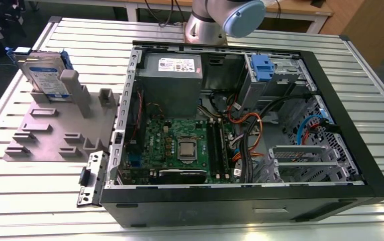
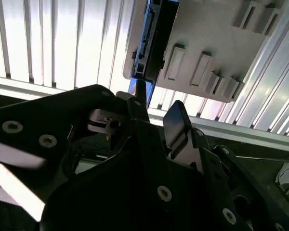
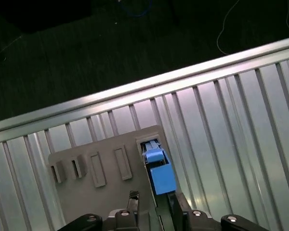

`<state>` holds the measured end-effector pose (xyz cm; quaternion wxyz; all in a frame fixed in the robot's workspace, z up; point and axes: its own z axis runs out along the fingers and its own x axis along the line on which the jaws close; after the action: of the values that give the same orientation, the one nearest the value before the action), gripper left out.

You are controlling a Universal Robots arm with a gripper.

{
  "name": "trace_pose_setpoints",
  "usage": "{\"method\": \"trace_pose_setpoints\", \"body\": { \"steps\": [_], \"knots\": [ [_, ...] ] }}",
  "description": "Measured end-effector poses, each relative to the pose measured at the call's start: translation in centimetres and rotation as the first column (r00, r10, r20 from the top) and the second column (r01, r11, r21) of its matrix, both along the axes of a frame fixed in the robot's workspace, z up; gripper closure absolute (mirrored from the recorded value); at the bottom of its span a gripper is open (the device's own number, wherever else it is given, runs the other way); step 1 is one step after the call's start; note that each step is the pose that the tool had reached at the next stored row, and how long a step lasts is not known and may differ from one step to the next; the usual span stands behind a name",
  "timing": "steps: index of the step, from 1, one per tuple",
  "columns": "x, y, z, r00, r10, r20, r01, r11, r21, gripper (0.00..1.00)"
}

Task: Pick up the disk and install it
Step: 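Pick up the disk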

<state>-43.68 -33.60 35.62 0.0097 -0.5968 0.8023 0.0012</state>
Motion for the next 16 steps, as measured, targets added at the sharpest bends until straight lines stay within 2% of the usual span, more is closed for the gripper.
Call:
{"method": "trace_pose_setpoints", "body": {
  "steps": [6, 7, 12, 16],
  "knots": [
    [-0.66, 0.36, -0.93, 1.0, 0.006, 0.0001, -0.006, 1.0, 0.0001, 0.58],
    [-0.73, 0.43, -1.07, 1.0, 0.009, 0.0002, -0.009, 1.0, 0.0001, 0.51],
    [-0.83, 0.52, -1.71, 0.9985, 0.054, 0.0014, -0.054, 0.9985, 0.0002, 0.51],
    [-1.03, 1.13, -2.0, 0.9983, 0.058, 0.0015, -0.058, 0.9983, 0.0002, 0.51]
  ]
}}
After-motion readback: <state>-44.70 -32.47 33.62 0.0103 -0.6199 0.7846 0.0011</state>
